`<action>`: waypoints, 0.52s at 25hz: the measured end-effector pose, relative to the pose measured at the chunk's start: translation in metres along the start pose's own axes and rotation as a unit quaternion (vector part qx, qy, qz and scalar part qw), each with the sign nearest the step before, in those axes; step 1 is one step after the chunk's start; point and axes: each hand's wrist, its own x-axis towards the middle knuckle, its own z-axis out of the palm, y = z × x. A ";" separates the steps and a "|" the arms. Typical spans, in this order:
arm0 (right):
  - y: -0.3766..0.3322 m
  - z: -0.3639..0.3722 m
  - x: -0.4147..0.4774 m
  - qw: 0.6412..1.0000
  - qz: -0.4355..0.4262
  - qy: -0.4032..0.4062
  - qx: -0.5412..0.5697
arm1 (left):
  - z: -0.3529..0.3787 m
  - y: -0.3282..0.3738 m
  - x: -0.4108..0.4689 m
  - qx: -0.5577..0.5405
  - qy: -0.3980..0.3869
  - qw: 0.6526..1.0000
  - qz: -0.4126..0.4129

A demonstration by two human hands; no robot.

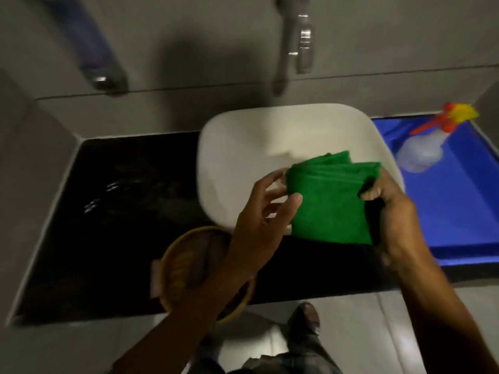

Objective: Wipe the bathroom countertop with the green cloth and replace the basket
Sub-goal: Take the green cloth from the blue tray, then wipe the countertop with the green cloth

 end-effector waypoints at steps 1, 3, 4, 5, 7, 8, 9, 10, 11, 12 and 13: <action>0.023 0.049 -0.007 0.999 0.030 -0.033 -0.019 | -0.046 -0.007 -0.016 -0.012 0.048 0.999 -0.001; 0.077 0.137 -0.017 0.988 0.055 -0.089 -0.113 | -0.135 -0.033 -0.045 0.018 0.146 0.989 -0.009; 0.101 0.173 -0.023 0.974 0.043 -0.115 -0.192 | -0.172 -0.049 -0.059 0.045 0.187 0.981 -0.031; 0.126 0.213 -0.031 0.950 0.026 -0.154 -0.270 | -0.212 -0.066 -0.075 0.068 0.228 0.969 -0.058; 0.165 0.280 -0.042 0.903 -0.014 -0.220 -0.368 | -0.278 -0.093 -0.101 0.112 0.284 0.947 -0.097; 0.182 0.309 -0.045 0.879 -0.032 -0.255 -0.402 | -0.305 -0.106 -0.110 0.140 0.298 0.937 -0.115; 0.200 0.334 -0.048 0.850 -0.043 -0.283 -0.442 | -0.326 -0.119 -0.114 0.162 0.300 0.931 -0.132; 0.218 0.353 -0.051 0.816 -0.043 -0.291 -0.498 | -0.342 -0.132 -0.117 0.183 0.286 0.928 -0.151; 0.236 0.364 -0.054 0.774 -0.045 -0.276 -0.567 | -0.353 -0.145 -0.118 0.216 0.260 0.927 -0.164; 0.254 0.370 -0.059 0.732 -0.063 -0.246 -0.632 | -0.362 -0.157 -0.118 0.268 0.229 0.922 -0.158; 0.272 0.374 -0.066 0.701 -0.088 -0.226 -0.671 | -0.371 -0.170 -0.119 0.327 0.204 0.912 -0.139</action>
